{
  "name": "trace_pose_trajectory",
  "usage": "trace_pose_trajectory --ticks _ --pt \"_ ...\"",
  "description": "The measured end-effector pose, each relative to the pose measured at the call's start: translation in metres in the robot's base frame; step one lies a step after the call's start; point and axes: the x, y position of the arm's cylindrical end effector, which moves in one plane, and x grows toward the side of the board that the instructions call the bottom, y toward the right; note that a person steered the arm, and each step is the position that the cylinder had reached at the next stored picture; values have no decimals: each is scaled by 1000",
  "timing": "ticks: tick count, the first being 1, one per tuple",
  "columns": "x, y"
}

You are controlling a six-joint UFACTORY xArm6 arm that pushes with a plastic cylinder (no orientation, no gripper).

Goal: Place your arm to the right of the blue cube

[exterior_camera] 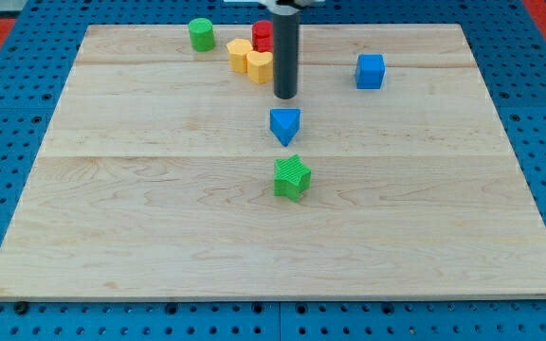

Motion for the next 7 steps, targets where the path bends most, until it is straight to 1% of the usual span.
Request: trace_pose_trajectory --ticks 2,3,4,5,6,7 --pt "-79 29" --pt "-92 68" --pt "-113 90" --pt "-123 130" --pt "-109 147" --pt "-82 147"
